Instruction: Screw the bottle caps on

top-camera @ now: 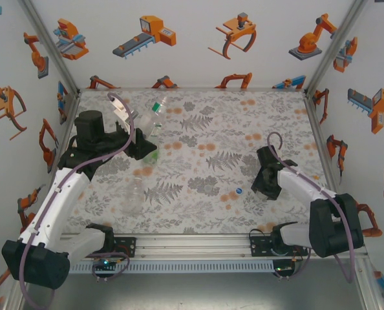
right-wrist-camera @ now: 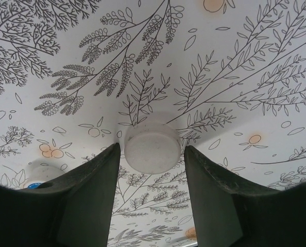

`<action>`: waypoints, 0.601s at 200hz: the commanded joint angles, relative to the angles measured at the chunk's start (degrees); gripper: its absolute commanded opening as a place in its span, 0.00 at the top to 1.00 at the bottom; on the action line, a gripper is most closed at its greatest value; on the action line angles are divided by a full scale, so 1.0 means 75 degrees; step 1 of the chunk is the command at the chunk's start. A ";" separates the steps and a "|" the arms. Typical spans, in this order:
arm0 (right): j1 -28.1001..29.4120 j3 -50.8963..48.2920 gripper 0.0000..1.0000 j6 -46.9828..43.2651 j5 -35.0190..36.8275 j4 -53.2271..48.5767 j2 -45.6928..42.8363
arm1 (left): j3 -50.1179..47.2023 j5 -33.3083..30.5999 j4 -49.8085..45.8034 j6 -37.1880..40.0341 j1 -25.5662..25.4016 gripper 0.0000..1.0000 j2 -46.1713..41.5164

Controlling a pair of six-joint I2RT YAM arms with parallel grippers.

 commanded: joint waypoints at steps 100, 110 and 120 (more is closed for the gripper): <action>-0.0059 -0.0184 0.56 -0.0003 0.0311 0.0130 0.0070 | 0.0057 0.0072 -0.0054 -0.0044 0.0052 0.88 0.0069; -0.0059 -0.0172 0.59 -0.0014 0.0297 0.0117 0.0043 | 0.0053 0.0080 -0.0054 -0.0043 0.0060 0.88 0.0091; -0.0059 -0.0150 0.62 -0.0037 0.0311 0.0090 -0.0029 | 0.0045 0.0112 -0.0055 -0.0026 0.0064 0.88 0.0104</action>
